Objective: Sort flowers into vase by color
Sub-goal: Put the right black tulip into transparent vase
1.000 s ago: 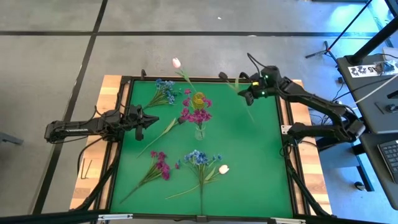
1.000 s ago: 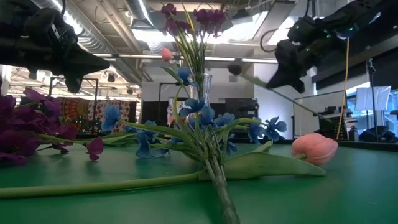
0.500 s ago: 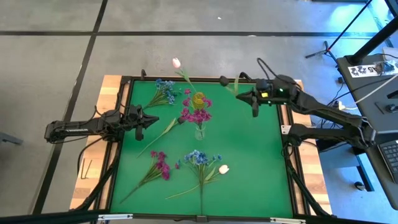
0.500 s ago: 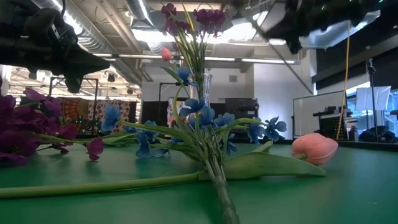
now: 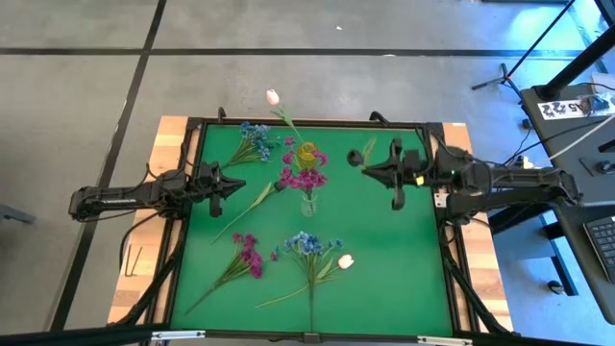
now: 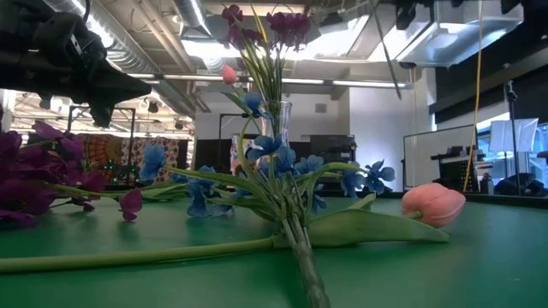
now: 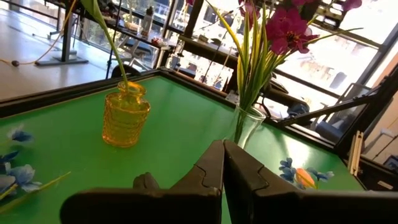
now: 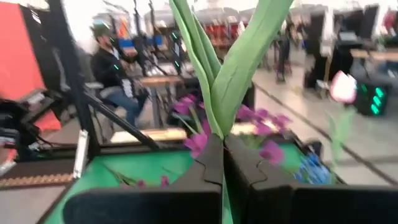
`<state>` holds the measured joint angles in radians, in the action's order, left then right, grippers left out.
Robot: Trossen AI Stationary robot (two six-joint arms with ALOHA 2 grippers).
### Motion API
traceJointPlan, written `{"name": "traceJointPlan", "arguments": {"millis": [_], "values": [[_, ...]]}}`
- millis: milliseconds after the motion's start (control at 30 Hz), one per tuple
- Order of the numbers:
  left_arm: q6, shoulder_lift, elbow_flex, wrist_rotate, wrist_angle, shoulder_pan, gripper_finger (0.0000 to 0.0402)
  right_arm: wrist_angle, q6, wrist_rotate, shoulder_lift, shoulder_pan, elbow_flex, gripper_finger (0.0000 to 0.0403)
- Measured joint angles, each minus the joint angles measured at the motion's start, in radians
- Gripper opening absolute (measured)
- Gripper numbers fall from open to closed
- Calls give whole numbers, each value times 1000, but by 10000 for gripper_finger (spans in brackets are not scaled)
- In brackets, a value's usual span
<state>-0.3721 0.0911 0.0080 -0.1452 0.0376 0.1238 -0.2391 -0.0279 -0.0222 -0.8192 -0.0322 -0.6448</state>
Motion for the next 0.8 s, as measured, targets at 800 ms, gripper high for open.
{"name": "traceJointPlan", "arguments": {"millis": [800], "values": [[9,0,0,-4,1,0,0,-1025,168,4,-320,98,284,1]]}}
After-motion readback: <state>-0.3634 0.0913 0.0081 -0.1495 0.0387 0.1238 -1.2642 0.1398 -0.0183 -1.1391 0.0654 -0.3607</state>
